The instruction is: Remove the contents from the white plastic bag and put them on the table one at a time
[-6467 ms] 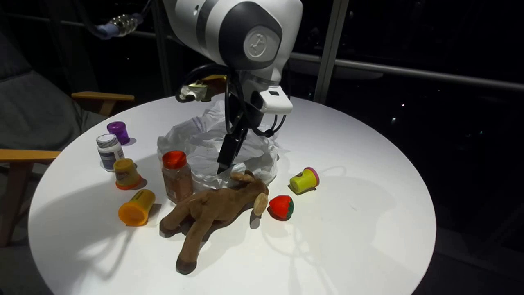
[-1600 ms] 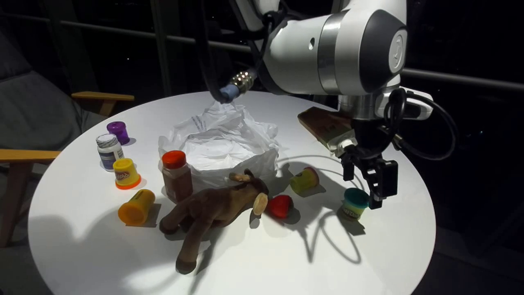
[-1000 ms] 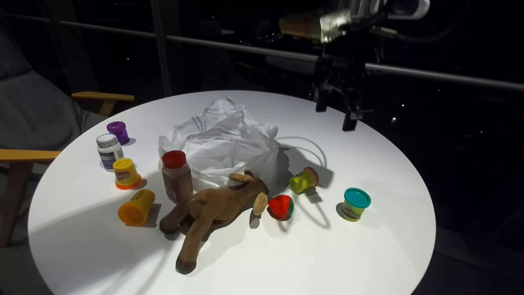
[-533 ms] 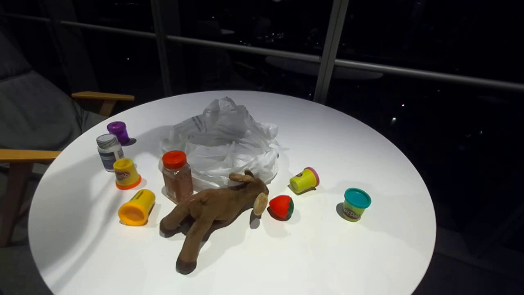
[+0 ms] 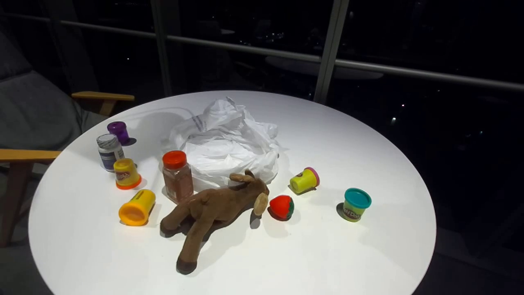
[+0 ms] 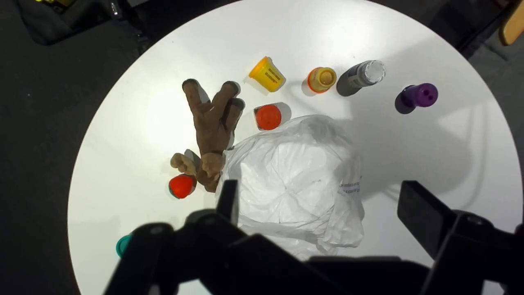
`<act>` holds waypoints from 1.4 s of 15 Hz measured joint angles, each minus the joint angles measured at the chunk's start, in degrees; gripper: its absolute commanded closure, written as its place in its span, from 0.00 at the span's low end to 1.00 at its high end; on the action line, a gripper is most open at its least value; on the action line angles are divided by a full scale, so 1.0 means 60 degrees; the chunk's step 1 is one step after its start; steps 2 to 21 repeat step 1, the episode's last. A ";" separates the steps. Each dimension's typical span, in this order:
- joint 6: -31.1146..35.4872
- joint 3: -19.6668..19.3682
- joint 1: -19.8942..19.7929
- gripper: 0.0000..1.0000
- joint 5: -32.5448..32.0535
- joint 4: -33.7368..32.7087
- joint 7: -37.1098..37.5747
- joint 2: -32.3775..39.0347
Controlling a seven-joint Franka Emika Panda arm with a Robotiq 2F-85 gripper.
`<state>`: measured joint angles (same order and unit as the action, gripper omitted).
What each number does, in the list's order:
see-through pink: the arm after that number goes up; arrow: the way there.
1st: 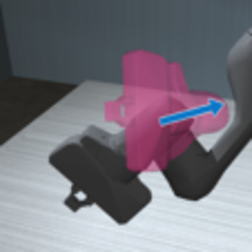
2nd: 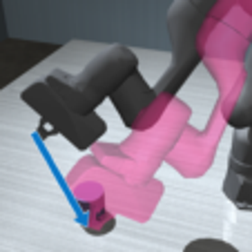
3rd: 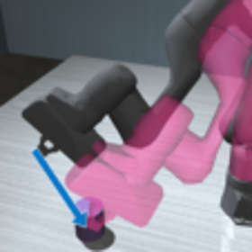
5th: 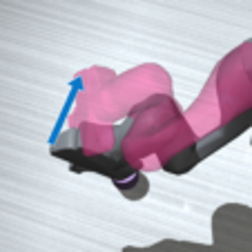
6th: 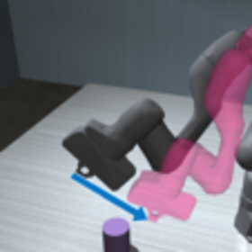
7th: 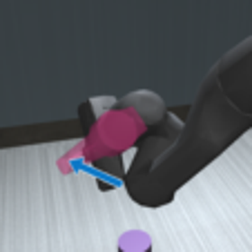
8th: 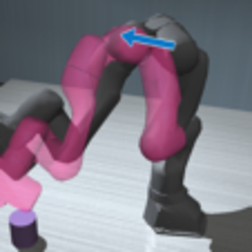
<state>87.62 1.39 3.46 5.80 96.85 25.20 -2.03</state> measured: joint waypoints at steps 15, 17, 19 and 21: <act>-0.0017 -0.0005 -0.0004 0.00 -0.0001 0.0002 0.0000 -0.0011; -0.0017 -0.0005 -0.0004 0.00 -0.0001 0.0002 0.0000 -0.0011; -0.0017 -0.0005 -0.0004 0.00 -0.0001 0.0002 0.0000 -0.0011; -0.0017 -0.0005 -0.0004 0.00 -0.0001 0.0002 0.0000 -0.0011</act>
